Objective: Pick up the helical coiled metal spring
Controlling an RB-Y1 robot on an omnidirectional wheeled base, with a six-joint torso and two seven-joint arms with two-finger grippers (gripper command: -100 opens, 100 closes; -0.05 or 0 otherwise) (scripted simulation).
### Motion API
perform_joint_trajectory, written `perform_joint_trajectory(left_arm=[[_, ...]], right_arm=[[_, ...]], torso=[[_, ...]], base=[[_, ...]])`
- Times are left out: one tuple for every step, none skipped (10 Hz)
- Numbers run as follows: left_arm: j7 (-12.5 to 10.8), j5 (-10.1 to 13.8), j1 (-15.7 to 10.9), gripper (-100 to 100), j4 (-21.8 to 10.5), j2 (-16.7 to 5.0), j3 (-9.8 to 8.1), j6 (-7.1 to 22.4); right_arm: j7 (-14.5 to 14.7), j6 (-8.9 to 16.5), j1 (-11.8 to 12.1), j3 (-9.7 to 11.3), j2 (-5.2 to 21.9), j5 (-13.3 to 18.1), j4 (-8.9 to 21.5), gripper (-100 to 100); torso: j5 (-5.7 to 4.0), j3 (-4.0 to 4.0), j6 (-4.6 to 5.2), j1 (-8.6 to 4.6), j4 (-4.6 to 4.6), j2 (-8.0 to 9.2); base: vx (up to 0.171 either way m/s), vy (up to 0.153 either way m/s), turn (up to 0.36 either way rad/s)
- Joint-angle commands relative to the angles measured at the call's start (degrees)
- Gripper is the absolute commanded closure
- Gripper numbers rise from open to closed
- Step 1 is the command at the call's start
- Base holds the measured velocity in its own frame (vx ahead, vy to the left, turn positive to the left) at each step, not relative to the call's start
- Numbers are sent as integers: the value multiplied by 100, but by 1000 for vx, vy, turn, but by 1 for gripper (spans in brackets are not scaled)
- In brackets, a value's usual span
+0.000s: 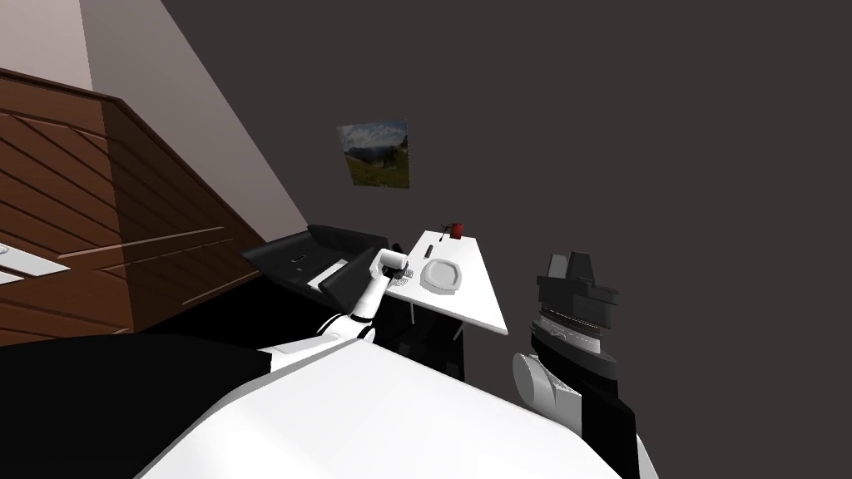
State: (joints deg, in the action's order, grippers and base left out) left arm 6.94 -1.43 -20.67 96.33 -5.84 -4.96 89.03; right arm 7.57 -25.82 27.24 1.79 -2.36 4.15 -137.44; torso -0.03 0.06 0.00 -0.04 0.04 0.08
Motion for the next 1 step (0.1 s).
perform_joint_trajectory(left_arm=[[0, 0, 0, 0, 0, 0, 0, 0]], right_arm=[[0, 0, 0, 0, 0, 0, 0, 0]], torso=[[0, 0, 0, 0, 0, 0]], base=[[0, 0, 0]])
